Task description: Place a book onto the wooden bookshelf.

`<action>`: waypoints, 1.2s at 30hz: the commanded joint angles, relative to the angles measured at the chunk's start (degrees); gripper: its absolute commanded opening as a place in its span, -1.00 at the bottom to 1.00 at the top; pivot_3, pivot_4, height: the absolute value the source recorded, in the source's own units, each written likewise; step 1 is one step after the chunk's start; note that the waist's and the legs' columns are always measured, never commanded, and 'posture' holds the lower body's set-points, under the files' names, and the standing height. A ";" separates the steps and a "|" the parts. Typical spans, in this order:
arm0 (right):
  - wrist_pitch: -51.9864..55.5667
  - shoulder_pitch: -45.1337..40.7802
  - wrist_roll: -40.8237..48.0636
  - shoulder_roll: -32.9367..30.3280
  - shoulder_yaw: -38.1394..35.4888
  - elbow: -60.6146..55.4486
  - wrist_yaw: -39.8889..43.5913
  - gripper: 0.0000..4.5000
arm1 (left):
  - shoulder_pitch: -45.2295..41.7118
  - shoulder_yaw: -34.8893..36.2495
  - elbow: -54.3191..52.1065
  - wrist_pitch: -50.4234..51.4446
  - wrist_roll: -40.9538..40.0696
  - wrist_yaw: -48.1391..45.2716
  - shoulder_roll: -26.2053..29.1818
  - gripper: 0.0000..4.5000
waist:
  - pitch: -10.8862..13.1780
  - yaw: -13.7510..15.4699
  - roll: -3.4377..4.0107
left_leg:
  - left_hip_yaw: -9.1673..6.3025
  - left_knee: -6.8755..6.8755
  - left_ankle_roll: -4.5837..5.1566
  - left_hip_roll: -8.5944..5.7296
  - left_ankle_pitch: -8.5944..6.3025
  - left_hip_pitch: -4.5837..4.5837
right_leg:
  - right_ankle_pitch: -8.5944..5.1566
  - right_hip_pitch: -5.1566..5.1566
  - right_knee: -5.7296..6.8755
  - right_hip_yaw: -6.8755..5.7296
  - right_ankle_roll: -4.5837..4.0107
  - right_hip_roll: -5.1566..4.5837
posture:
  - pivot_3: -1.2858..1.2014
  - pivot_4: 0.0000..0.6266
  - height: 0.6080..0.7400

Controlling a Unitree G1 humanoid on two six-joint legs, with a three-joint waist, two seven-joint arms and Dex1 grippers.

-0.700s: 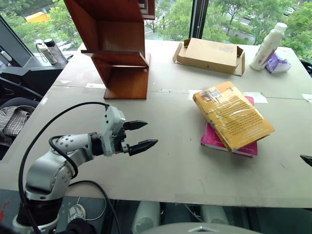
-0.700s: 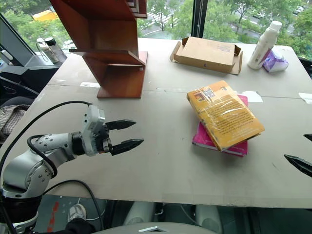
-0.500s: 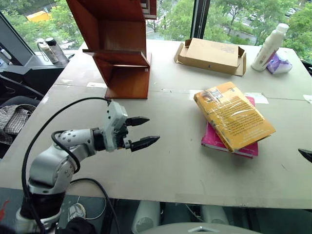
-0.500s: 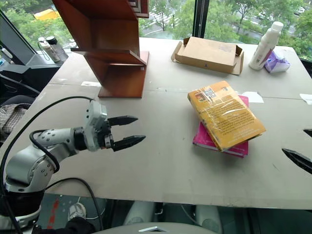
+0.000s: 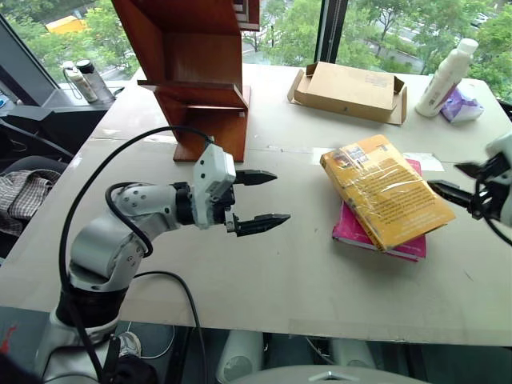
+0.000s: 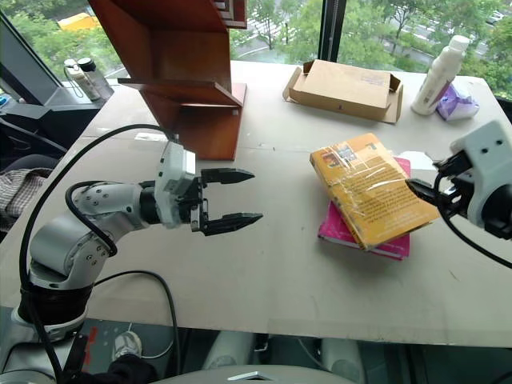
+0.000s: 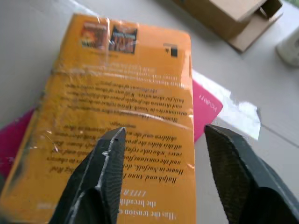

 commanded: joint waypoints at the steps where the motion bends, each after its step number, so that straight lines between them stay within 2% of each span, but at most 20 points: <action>1: 2.48 -6.79 -4.18 0.27 4.38 1.54 -4.19 -0.65 | -1.02 1.10 -3.38 0.10 -1.50 0.55 0.24 0.99 | 0.01 -0.28 0.00 | 0.07 0.00 -0.09 -0.02 0.06 0.01 | -0.02 -0.03 0.00 -0.01 0.06 0.01 | 0.03 -0.52 0.90; 2: 3.28 -8.50 -5.24 0.40 5.97 2.27 -4.52 -0.89 | -1.05 1.18 -3.69 0.30 -1.74 0.81 0.21 0.99 | 0.01 -0.37 0.00 | 0.11 0.00 -0.09 -0.02 0.06 0.03 | -0.04 -0.02 0.00 -0.02 0.10 0.04 | 0.03 -0.52 0.90; 3: 3.84 -9.77 -6.56 0.07 7.49 2.85 -4.53 -0.98 | -0.96 1.15 -4.24 0.46 -2.01 0.93 0.25 0.99 | 0.01 -0.37 0.00 | 0.14 0.00 -0.08 -0.02 0.06 0.04 | -0.05 -0.02 0.00 -0.01 0.12 0.06 | 0.03 -0.52 0.90; 8: 4.88 -13.26 -11.48 0.08 12.41 5.87 -2.32 -0.98 | -0.04 0.98 -6.19 0.94 -2.72 2.30 -0.20 0.99 | 0.01 -0.20 0.00 | 0.06 -0.02 -0.03 0.01 0.02 0.07 | -0.07 -0.01 0.05 -0.11 0.13 0.11 | 0.03 -0.52 0.90; 19: -3.35 -18.48 -27.59 2.06 26.13 20.91 5.38 -0.98 | 2.23 -0.41 -8.44 0.92 -3.36 5.49 -2.48 0.99 | 0.00 -0.30 0.00 | 0.13 0.05 -0.01 0.01 0.02 0.14 | 0.06 0.00 0.13 -0.04 0.32 0.16 | 0.03 -0.52 0.90; 29: -4.70 -20.76 -32.76 8.16 28.15 23.69 11.23 -0.98 | 2.85 -0.99 -7.88 0.12 -2.65 5.71 -3.20 0.99 | 0.00 -0.33 0.00 | 0.13 0.05 -0.07 0.02 0.06 0.13 | 0.09 0.00 0.13 -0.04 0.36 0.19 | 0.03 -0.52 0.90; 36: -2.54 -20.67 -33.43 12.57 27.52 18.09 11.79 -0.98 | 5.43 -0.88 -6.24 -1.60 -0.79 5.23 -2.75 0.99 | 0.00 -0.37 0.00 | 0.12 0.05 -0.09 0.03 0.07 0.14 | 0.09 0.00 0.14 -0.04 0.36 0.20 | 0.03 -0.52 0.90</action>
